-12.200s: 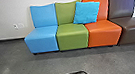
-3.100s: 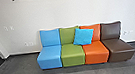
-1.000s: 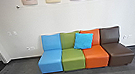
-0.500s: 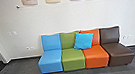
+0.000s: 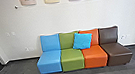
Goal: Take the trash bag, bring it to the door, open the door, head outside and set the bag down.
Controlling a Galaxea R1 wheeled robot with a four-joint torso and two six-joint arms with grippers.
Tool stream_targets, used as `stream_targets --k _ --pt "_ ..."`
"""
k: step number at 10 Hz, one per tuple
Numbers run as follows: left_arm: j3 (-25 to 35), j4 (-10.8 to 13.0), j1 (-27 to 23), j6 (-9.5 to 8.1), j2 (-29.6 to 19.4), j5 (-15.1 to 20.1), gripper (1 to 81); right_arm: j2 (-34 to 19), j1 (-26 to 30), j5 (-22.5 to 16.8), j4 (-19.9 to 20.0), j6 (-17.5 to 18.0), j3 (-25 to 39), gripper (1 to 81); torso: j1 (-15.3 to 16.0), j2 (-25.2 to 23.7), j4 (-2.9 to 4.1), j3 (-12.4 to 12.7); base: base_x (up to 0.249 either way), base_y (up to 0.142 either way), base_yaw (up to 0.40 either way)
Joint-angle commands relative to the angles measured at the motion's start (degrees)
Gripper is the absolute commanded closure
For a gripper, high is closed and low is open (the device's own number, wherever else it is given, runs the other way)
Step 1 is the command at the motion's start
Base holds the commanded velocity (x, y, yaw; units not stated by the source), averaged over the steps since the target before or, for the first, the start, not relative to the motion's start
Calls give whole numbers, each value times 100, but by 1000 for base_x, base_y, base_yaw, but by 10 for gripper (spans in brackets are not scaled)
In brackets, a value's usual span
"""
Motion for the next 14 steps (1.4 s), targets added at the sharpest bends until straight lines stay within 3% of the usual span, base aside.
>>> stream_targets --k 1,14 --pt "2 12 -323 21 -19 412 811 -34 250 -404 -39 -33 32 10 0 0 0 0 0 0 -157" --pt "2 12 -323 12 -36 412 811 194 206 -386 -65 -33 -223 10 0 2 0 0 0 0 -213"
